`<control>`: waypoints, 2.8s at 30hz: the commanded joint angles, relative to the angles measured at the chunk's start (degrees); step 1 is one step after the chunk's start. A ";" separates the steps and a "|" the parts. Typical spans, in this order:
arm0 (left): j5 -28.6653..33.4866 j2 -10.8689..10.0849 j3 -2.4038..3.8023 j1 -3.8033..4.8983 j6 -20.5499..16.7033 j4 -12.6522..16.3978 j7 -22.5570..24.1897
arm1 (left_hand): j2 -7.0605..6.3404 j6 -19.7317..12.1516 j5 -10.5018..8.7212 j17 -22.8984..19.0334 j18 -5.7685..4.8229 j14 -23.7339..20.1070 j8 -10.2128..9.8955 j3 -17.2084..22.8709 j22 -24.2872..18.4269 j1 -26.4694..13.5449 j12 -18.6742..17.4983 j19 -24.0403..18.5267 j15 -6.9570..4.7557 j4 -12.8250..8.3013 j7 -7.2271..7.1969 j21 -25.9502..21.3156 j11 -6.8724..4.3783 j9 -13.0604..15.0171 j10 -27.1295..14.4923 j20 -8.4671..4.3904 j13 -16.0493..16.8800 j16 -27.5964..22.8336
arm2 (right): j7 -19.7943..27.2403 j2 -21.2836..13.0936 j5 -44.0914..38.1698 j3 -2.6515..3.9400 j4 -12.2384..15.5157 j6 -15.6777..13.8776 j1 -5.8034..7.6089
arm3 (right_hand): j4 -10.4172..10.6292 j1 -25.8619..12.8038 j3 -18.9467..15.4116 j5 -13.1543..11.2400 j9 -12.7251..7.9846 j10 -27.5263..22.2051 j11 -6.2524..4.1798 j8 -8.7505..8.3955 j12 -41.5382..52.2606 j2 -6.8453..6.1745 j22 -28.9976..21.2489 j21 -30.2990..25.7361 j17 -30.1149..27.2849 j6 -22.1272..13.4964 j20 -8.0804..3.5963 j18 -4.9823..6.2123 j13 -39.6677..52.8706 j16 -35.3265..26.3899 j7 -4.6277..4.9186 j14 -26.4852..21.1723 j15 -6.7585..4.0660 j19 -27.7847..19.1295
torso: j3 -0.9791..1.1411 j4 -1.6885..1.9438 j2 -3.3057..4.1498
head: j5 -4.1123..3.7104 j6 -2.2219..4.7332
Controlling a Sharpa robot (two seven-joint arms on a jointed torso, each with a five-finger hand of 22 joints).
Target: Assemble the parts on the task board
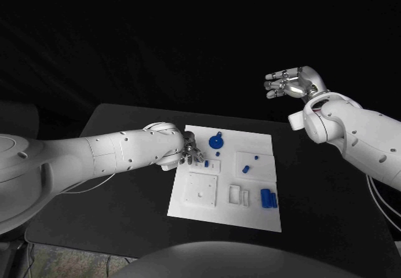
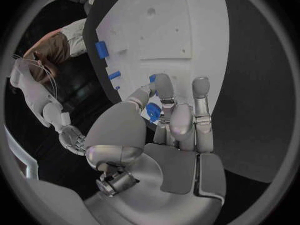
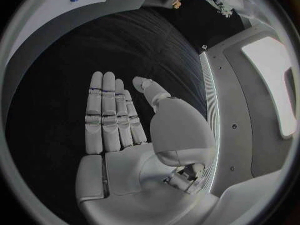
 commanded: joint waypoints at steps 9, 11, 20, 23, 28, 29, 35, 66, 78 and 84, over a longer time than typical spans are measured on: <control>4.56 2.76 0.29 1.33 13.35 -5.47 -2.66 | 1.95 10.78 0.11 0.26 0.73 -0.35 0.21 0.02 1.07 2.12 -0.45 -0.38 -0.14 -0.56 -7.62 -0.34 -1.60 0.43 1.24 0.21 -0.10 -0.02 | 0.13 0.30 -0.40 0.03 -0.19 1.31 -0.16 | -0.15 -0.49 0.38 0.22 0.05 -0.46 0.07 -0.03 -0.12 0.21 -0.16 0.42 -0.11 0.15 0.19 -0.48 -0.09 -0.27 0.37 -0.42 0.17 -0.42 | -0.04 -0.03 0.01 | -0.05 -0.30; 4.63 3.14 0.31 1.45 13.93 -6.26 -2.77 | 1.95 10.78 0.11 0.26 0.73 -0.35 0.21 0.02 1.07 2.12 -0.45 -0.38 -0.14 -0.56 -7.62 -0.34 -1.60 0.43 1.24 0.21 -0.10 -0.02 | 0.13 0.34 -0.40 0.03 -0.20 1.32 -0.16 | -0.20 -0.46 0.41 0.21 0.05 -0.48 0.08 -0.03 -0.11 0.21 -0.21 0.43 -0.14 0.16 0.20 -0.49 -0.09 -0.28 0.37 -0.46 0.19 -0.49 | -0.04 -0.01 0.00 | -0.03 -0.36; 4.09 4.31 0.24 1.74 14.50 -8.36 -2.86 | 2.32 10.67 0.05 0.32 0.68 -0.40 0.22 0.11 1.07 1.94 -0.47 -0.41 -0.14 -0.61 -7.61 -0.28 -1.62 0.52 1.22 0.17 -0.08 0.03 | 0.15 0.45 -0.40 0.03 -0.20 1.33 -0.18 | -0.23 -0.45 0.46 0.23 0.05 -0.51 0.08 -0.02 -0.11 0.28 -0.24 0.46 -0.16 0.17 0.21 -0.48 -0.09 -0.27 0.37 -0.48 0.20 -0.52 | -0.01 0.17 -0.08 | -0.05 -0.56; 3.40 4.60 0.05 1.74 13.66 -8.60 -2.60 | 2.32 10.67 0.05 0.32 0.68 -0.40 0.22 0.11 1.07 1.94 -0.47 -0.41 -0.14 -0.61 -7.61 -0.28 -1.62 0.52 1.22 0.17 -0.08 0.03 | 0.18 0.49 -0.40 0.03 -0.18 1.32 -0.18 | -0.23 -0.45 0.46 0.23 0.05 -0.51 0.08 -0.02 -0.11 0.28 -0.24 0.46 -0.16 0.17 0.21 -0.48 -0.09 -0.27 0.37 -0.48 0.20 -0.52 | -0.03 0.14 -0.05 | -0.02 -0.55; 1.94 4.76 -0.17 1.69 11.53 -8.53 -1.99 | 2.57 10.49 -0.19 0.13 0.70 -0.42 0.21 0.14 1.06 1.77 -0.56 -0.37 -0.18 -0.51 -7.58 -0.24 -1.62 0.68 1.22 0.13 -0.10 -0.06 | 0.22 0.51 -0.40 0.03 -0.16 1.33 -0.20 | -0.23 -0.45 0.46 0.23 0.05 -0.51 0.08 -0.02 -0.11 0.28 -0.24 0.46 -0.16 0.17 0.21 -0.48 -0.09 -0.27 0.37 -0.48 0.20 -0.52 | -0.08 0.14 -0.07 | -0.01 -0.56; 1.78 4.78 -0.19 1.69 11.21 -8.50 -1.89 | 2.62 10.48 -0.33 0.02 0.71 -0.43 0.22 0.13 1.04 1.74 -0.61 -0.33 -0.20 -0.47 -7.59 -0.25 -1.62 0.73 1.22 0.12 -0.12 -0.11 | 0.22 0.51 -0.40 0.03 -0.16 1.33 -0.21 | -0.23 -0.45 0.46 0.23 0.05 -0.51 0.08 -0.02 -0.11 0.28 -0.24 0.46 -0.16 0.17 0.21 -0.48 -0.09 -0.27 0.37 -0.48 0.20 -0.52 | -0.06 0.15 -0.08 | 0.01 -0.55; 0.97 4.80 -0.26 1.40 9.67 -8.16 -1.43 | 2.70 10.40 -0.59 -0.06 0.72 -0.43 0.21 0.12 1.02 1.73 -0.67 -0.32 -0.20 -0.42 -7.58 -0.27 -1.62 0.79 1.23 0.13 -0.13 -0.17 | 0.23 0.53 -0.40 0.03 -0.14 1.38 -0.22 | -0.23 -0.45 0.46 0.23 0.05 -0.51 0.08 -0.02 -0.11 0.28 -0.24 0.46 -0.16 0.17 0.21 -0.48 -0.09 -0.27 0.37 -0.48 0.20 -0.52 | -0.04 0.20 -0.04 | 0.09 -0.60; -1.30 5.23 -0.88 -0.27 9.04 -8.57 -0.59 | 2.84 10.20 -1.10 -0.24 0.78 -0.45 0.20 -0.01 1.02 1.84 -0.83 -0.27 -0.20 -0.21 -7.55 -0.42 -1.60 0.99 1.22 0.17 -0.14 -0.30 | 0.24 0.49 -0.40 0.03 -0.13 1.54 -0.24 | -0.27 -0.56 0.57 0.33 0.05 -0.55 0.09 -0.03 -0.07 0.33 -0.38 0.59 -0.20 0.21 0.22 -0.47 -0.09 -0.27 0.37 -0.49 0.20 -0.57 | 0.00 0.10 -0.07 | 0.13 -0.87; -2.59 5.49 -0.91 -0.29 9.20 -8.87 -0.54 | 2.78 10.17 -1.12 -0.29 0.80 -0.47 0.19 -0.08 1.03 1.92 -0.85 -0.27 -0.18 -0.23 -7.54 -0.50 -1.59 1.03 1.22 0.23 -0.11 -0.33 | 0.25 0.46 -0.40 0.03 -0.14 1.52 -0.24 | -0.34 -0.56 0.57 0.32 0.05 -0.56 0.10 -0.03 -0.06 0.36 -0.45 0.68 -0.22 0.25 0.23 -0.46 -0.09 -0.26 0.37 -0.50 0.21 -0.60 | 0.02 0.12 -0.03 | 0.15 -0.87; -3.02 6.06 -0.96 -0.47 9.37 -9.29 -0.79 | 2.83 10.17 -1.16 -0.16 0.81 -0.43 0.19 -0.07 1.04 1.94 -0.87 -0.26 -0.18 -0.20 -7.53 -0.51 -1.59 1.05 1.22 0.23 -0.10 -0.28 | 0.26 0.52 -0.40 0.03 -0.17 1.52 -0.24 | -0.34 -0.56 0.57 0.32 0.05 -0.56 0.10 -0.03 -0.06 0.36 -0.45 0.68 -0.22 0.25 0.23 -0.46 -0.09 -0.26 0.37 -0.50 0.21 -0.60 | 0.03 0.08 -0.04 | 0.17 -0.87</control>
